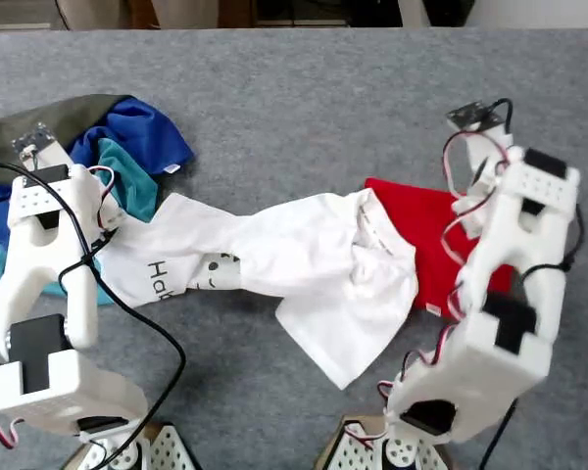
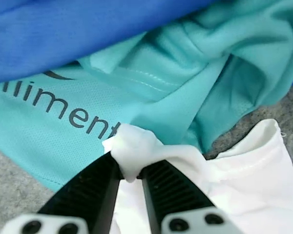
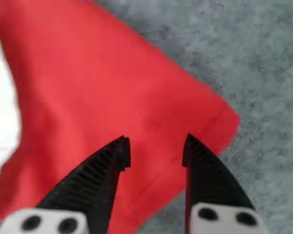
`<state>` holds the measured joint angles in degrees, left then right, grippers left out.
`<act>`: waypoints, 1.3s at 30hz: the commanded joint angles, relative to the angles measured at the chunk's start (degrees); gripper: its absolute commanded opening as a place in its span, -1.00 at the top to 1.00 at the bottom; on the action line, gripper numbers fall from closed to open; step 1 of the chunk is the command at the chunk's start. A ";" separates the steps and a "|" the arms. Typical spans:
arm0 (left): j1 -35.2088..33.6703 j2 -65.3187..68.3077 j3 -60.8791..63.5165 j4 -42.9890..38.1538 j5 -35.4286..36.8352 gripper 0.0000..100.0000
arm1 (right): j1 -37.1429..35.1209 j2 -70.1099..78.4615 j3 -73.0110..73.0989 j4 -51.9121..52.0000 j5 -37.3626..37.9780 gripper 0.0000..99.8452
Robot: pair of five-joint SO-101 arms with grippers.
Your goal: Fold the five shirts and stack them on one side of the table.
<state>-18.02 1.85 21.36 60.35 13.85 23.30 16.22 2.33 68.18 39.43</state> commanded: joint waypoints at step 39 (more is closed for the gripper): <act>0.79 -0.40 -2.20 -0.35 -4.04 0.96 | 4.79 51.21 -72.66 30.77 18.81 1.00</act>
<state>-17.85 1.85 21.36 60.35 10.15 27.87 65.10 -63.34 95.78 57.80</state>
